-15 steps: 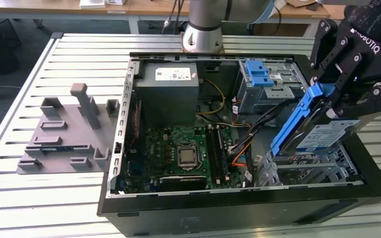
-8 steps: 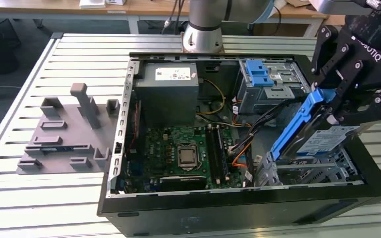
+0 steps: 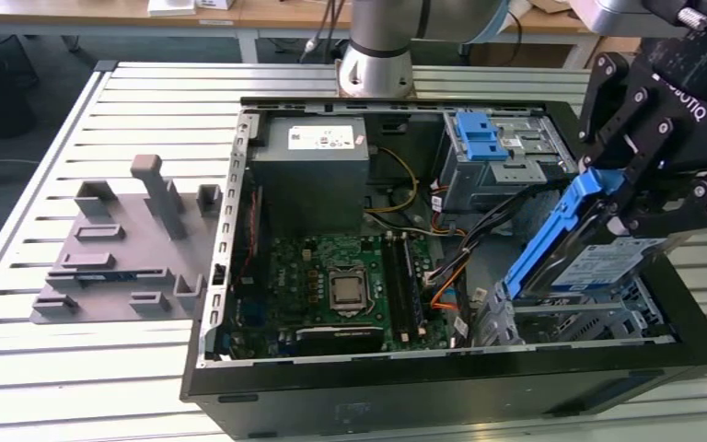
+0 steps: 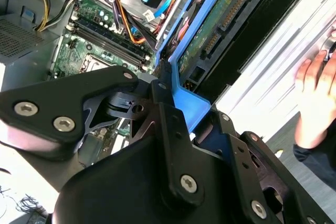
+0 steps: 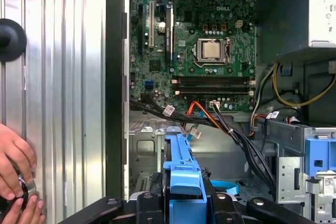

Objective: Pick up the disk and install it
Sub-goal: 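Insert the disk into the insertion slot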

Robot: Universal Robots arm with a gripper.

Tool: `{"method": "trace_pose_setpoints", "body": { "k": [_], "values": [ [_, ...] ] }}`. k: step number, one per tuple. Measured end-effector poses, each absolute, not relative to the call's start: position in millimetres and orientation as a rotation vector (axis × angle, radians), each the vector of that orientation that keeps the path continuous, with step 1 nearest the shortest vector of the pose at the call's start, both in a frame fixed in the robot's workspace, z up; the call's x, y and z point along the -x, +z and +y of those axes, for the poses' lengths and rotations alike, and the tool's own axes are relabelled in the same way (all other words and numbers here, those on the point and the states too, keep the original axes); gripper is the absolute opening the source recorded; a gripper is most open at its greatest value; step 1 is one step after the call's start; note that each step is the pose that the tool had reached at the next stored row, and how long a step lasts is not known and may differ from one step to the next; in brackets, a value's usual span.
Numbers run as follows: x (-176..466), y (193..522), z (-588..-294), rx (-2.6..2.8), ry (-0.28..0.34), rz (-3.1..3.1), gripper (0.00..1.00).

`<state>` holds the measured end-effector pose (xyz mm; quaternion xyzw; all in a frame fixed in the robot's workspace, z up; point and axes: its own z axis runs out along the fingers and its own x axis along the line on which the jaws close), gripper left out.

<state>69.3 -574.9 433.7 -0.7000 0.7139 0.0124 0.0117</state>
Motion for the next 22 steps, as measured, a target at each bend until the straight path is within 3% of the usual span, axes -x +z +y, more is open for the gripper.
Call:
{"method": "trace_pose_setpoints", "body": {
  "k": [22],
  "values": [
    [-70.1, 418.6, -576.2, 2.180, 0.039, 2.229, 0.37]
  ]
}}
